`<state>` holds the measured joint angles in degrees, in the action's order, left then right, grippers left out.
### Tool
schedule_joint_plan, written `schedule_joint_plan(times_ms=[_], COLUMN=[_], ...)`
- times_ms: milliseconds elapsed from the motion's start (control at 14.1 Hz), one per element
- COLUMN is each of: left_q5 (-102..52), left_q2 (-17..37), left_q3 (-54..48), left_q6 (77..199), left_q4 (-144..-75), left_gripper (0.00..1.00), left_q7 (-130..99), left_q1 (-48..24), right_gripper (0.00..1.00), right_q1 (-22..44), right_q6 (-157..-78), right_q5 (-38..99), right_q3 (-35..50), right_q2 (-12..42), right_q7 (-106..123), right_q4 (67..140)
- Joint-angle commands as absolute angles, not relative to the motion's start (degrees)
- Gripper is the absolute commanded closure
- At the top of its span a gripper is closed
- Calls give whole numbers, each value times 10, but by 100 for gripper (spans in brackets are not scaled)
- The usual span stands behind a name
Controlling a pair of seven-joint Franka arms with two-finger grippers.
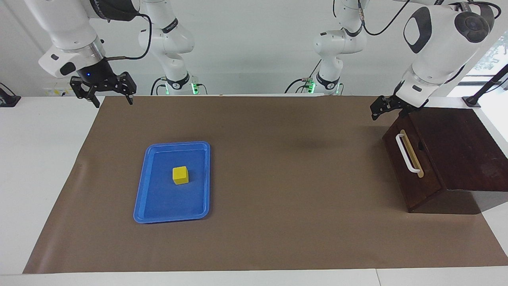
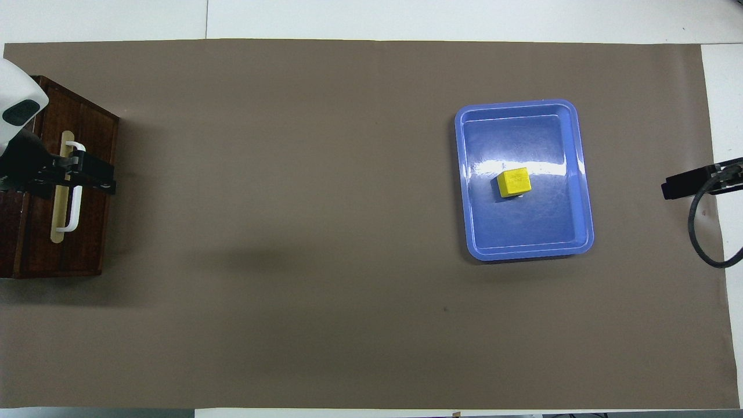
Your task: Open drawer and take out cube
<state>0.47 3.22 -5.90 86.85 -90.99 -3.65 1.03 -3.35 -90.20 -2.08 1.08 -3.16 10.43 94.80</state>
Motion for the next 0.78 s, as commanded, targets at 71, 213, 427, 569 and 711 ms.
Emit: schedule_joint_plan(times_ms=[71, 213, 427, 569, 711], left_q5=[-3, -4, -4, -4, -4], left_q2=[40, 40, 38, 39, 39], left_q3=[-50, -54, -54, -52, -54], left_q6=[858, 859, 858, 858, 860], left_q4=[-895, -894, -896, -894, -895], left_gripper=[0, 0, 0, 0, 0], left_q7=[-28, -29, -28, -28, -28], left_q1=[6, 6, 4, 4, 4], right_gripper=[0, 0, 0, 0, 0], right_q1=[-61, -62, -57, -57, -56], right_q6=[-866, -848, -850, -851, -851], right_q5=[11, 12, 4, 4, 3], right_q3=[15, 15, 15, 15, 15], right_q2=[-47, -41, -41, -42, -42], right_q7=[94, 95, 96, 96, 95], right_q4=[963, 948, 948, 948, 948])
